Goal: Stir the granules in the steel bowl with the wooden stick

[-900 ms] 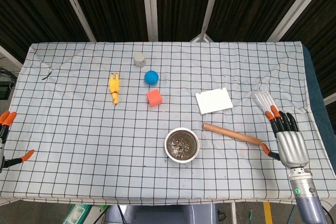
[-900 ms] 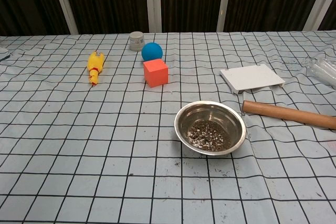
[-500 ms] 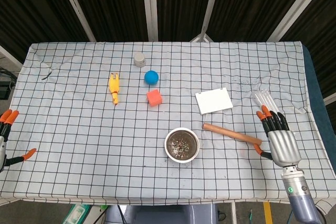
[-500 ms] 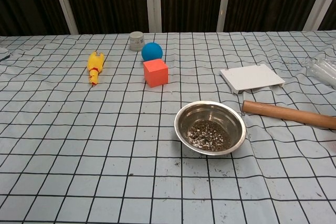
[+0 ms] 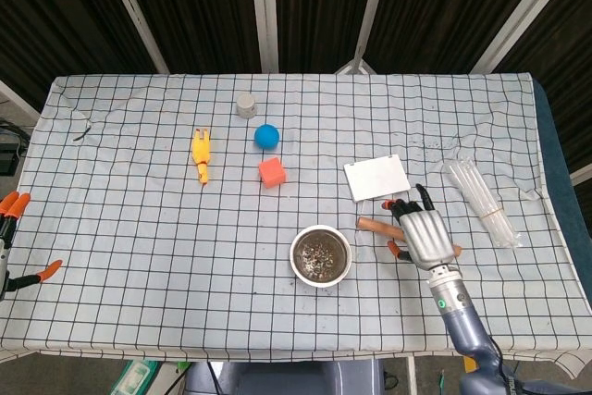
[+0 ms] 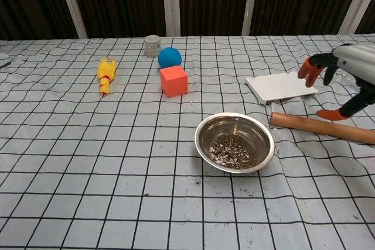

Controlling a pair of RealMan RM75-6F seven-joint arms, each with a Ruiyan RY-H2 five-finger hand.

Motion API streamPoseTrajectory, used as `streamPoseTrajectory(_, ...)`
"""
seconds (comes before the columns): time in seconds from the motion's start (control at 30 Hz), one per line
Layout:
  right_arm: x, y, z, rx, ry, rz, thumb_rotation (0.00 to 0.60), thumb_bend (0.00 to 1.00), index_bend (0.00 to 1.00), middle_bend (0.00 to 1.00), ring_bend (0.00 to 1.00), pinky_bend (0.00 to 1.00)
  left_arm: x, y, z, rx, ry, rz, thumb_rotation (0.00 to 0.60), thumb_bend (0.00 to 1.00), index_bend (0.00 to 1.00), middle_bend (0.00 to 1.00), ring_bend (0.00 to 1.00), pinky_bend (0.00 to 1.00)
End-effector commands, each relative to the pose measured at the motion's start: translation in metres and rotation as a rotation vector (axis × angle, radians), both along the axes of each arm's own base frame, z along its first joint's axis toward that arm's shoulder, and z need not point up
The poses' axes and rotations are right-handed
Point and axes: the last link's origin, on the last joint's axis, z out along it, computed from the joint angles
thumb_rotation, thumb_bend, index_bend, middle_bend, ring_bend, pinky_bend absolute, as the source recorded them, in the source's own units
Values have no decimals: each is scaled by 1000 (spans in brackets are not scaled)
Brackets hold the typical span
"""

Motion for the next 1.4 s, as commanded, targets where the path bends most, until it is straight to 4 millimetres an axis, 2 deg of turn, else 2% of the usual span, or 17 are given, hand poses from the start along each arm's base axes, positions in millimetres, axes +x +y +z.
streamPoseTrajectory(0.03, 5, -9, -14, 8, 31, 2, 600, 296, 298, 349, 363, 30, -1, 0, 1, -1, -6, 7, 600, 39, 0, 0, 0, 0)
streamPoseTrajectory(0.13, 5, -14, -22, 10, 56, -6, 600, 296, 298, 352, 365, 80, -2, 0, 2, 0, -10, 13, 600, 39, 0, 0, 0, 0)
streamPoseTrajectory(0.3, 4, -22, -33, 13, 85, -17, 600, 296, 299, 352, 365, 307, -3, -1, 2, -2, -16, 17, 600, 39, 0, 0, 0, 0)
streamPoseTrajectory(0.53, -1, -26, -42, 31, 105, -45, 600, 296, 300, 361, 374, 321, -3, -1, 2, -5, -19, 20, 600, 39, 0, 0, 0, 0)
streamPoseTrajectory(0.67, -5, -26, -45, 37, 115, -57, 600, 296, 333, 382, 400, 324, -2, 0, 1, -10, -21, 18, 600, 39, 0, 0, 0, 0)
streamPoseTrajectory(0.93, -12, -29, -48, 37, 122, -69, 600, 295, 402, 426, 450, 401, 1, 1, -1, -18, -22, 14, 600, 39, 0, 0, 0, 0)
streamPoseTrajectory(1.23, -16, -33, -49, 33, 128, -76, 600, 296, 445, 458, 505, 542, 1, 2, -2, -23, -27, 18, 600, 39, 0, 0, 0, 0)
streamPoseTrajectory(1.4, -18, -35, -49, 34, 128, -84, 600, 297, 456, 471, 526, 552, 0, 1, -1, -24, -32, 20, 600, 39, 0, 0, 0, 0)
